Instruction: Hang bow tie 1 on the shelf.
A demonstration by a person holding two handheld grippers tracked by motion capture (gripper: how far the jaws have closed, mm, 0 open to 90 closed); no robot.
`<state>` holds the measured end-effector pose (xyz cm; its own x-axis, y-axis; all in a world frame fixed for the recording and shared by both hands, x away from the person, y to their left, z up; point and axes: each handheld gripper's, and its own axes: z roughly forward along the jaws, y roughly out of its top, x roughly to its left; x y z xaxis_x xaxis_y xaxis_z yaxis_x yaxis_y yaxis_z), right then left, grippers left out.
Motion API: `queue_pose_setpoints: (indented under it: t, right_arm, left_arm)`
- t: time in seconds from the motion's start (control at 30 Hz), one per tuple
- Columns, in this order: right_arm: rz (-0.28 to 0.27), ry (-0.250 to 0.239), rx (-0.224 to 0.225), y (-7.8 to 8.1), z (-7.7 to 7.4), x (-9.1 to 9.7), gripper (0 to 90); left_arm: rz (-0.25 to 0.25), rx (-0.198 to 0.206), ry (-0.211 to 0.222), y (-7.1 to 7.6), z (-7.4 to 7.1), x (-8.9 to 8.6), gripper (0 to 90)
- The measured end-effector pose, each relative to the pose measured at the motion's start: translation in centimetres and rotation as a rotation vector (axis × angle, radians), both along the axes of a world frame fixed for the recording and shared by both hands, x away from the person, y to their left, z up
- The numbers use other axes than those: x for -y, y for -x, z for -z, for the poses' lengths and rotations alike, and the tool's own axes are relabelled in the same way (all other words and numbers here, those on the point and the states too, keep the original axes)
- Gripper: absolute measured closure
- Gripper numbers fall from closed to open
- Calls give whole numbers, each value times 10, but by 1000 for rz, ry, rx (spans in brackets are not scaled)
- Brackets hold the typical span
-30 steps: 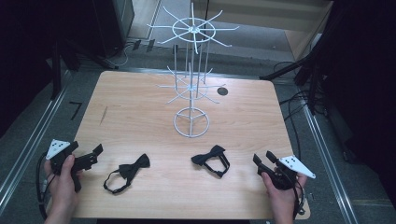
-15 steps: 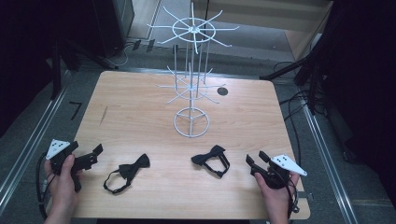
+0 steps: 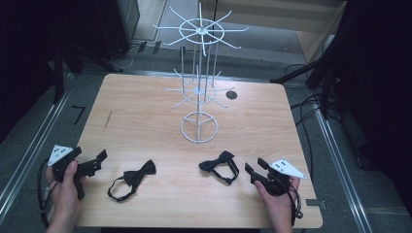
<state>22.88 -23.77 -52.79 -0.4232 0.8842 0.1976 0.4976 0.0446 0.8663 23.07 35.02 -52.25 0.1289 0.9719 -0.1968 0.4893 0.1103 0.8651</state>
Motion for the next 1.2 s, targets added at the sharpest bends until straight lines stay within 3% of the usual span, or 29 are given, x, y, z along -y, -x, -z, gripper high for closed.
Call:
queue_pose_setpoints:
  t: [0.1,0.7,0.93,1.2]
  right_arm:
    - [-12,6,1,-1,1,-4,432]
    - [-95,46,-96,-6,13,-33,478]
    - [-143,80,-159,-9,19,-37,618]
    - [-132,98,-162,-9,20,-37,739]
  left_arm:
    - [0,0,0,0,0,0,2]
    - [0,1,3,0,0,-1,2]
    - [2,0,3,0,0,-1,2]
    - [3,0,4,0,0,-1,2]
